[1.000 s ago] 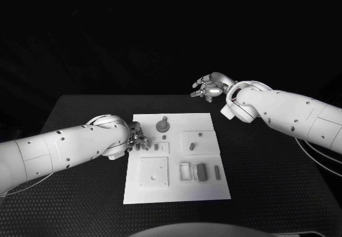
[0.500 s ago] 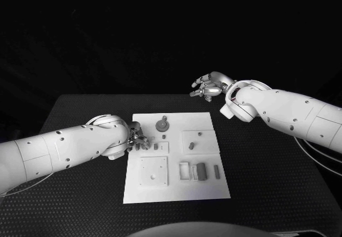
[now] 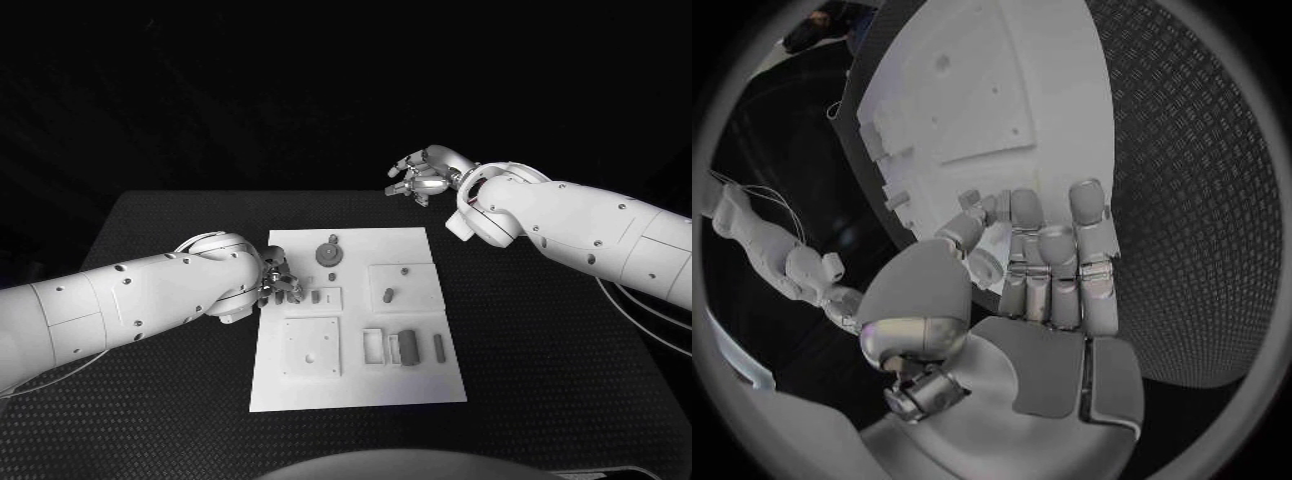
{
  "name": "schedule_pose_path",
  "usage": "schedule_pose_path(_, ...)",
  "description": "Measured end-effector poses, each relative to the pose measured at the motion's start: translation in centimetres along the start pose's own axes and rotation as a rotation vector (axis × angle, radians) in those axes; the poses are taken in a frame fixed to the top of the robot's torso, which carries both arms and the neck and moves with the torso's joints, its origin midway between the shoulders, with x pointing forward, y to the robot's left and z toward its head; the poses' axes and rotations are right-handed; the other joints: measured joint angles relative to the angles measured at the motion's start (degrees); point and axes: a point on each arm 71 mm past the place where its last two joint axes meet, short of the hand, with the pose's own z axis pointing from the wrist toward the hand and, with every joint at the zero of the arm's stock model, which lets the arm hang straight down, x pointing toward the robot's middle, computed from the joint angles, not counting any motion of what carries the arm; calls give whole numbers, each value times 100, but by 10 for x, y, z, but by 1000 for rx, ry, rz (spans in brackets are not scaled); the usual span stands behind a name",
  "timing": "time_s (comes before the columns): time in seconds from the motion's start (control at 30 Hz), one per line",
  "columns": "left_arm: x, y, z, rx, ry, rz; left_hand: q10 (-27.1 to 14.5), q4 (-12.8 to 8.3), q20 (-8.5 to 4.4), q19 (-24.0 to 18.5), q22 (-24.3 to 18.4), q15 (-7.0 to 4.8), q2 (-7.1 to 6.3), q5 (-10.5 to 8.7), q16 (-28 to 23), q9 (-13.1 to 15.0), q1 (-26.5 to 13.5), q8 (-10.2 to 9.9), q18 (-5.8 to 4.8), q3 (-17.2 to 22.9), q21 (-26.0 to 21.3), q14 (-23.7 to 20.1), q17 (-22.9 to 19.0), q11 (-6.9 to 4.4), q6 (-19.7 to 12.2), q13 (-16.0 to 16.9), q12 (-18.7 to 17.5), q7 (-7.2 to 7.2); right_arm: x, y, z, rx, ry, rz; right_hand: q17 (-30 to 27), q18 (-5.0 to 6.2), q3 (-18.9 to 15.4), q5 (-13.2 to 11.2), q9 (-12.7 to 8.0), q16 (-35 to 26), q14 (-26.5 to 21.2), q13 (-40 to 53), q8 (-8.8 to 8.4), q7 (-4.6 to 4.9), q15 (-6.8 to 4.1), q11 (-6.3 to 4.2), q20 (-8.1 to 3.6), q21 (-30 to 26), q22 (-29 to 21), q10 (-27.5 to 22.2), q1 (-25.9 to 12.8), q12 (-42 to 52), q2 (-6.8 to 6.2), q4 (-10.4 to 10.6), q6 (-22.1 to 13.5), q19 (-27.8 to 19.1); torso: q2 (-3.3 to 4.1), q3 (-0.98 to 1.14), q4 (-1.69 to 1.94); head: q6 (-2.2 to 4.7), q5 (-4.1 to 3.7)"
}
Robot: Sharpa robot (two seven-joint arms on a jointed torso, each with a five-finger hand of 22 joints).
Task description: Assemble the parts on the task board
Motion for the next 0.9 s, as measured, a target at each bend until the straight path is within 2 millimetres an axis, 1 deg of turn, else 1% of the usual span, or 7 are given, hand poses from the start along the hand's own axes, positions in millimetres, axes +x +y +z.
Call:
schedule_pose_path(0.1,0,0,0,0,0,0,0,45,0,0,0,-1,-17,-96,0,-18,-17,-36,0,45,20,1,-16,0,-45,-6,0,46,0,0,0,0,0,0,-5,0,0,0,0,0,0,0,0,0,0,0,0,0,0,0,0,0,0,0,1,0,0,2,-1,0,1)
schedule_pose_path(0.23,0,0,0,-1,1,0,0,75,0,0,0,-2,-110,-107,0,-19,-110,-40,0,59,23,2,-22,0,-52,-9,0,71,0,0,0,0,0,0,-5,0,0,0,0,0,1,0,0,0,-1,0,0,0,0,0,0,0,0,0,1,0,1,1,-2,-8,1)
schedule_pose_path(0.33,1,1,0,-2,2,1,10,189,-4,-4,0,-9,-187,-138,0,-19,-187,-45,1,21,46,9,-28,-9,-52,-16,0,71,0,0,0,0,0,0,-5,0,0,0,0,0,1,0,0,-1,-1,0,0,0,0,0,0,0,0,0,1,-1,1,1,-3,-14,1)
schedule_pose_path(0.43,1,2,1,-4,4,1,13,279,-68,-68,4,-12,-272,-138,0,-19,-273,-62,0,-9,46,8,-36,-13,-51,-22,0,71,0,0,0,1,0,0,-5,0,0,0,-5,0,-11,-6,0,-1,-13,0,1,0,-1,0,0,0,0,0,1,-1,2,1,-3,-19,-1)
schedule_pose_path(0.63,2,3,1,-7,6,2,-5,420,-104,-104,4,-74,-407,-174,1,-9,-408,-41,-1,-54,86,-33,-48,6,-50,-29,27,69,0,0,0,1,0,0,-5,0,0,0,-5,0,-19,-6,0,13,-21,0,1,0,-1,0,0,0,0,0,-14,-2,2,-2,0,-20,-7)
schedule_pose_path(0.77,3,3,1,-7,8,2,-5,484,-112,-112,4,-102,-475,-190,1,-7,-477,-42,-1,-72,87,-42,-50,5,-36,-29,27,54,0,0,0,1,0,0,-5,0,0,0,-5,0,-19,-6,0,12,-21,21,1,0,-1,-21,0,0,0,0,-14,-2,2,-2,2,-20,-8)
schedule_pose_path(0.9,3,3,1,-7,8,2,-5,484,-111,-112,3,-102,-487,-196,23,-7,-488,-58,-1,-72,87,-42,-50,5,-31,-34,27,49,-1,-1,0,2,-1,0,-10,0,0,0,-5,0,-20,-11,0,12,-21,21,2,0,-1,-21,0,0,0,0,-14,-2,1,-4,2,-20,-8)
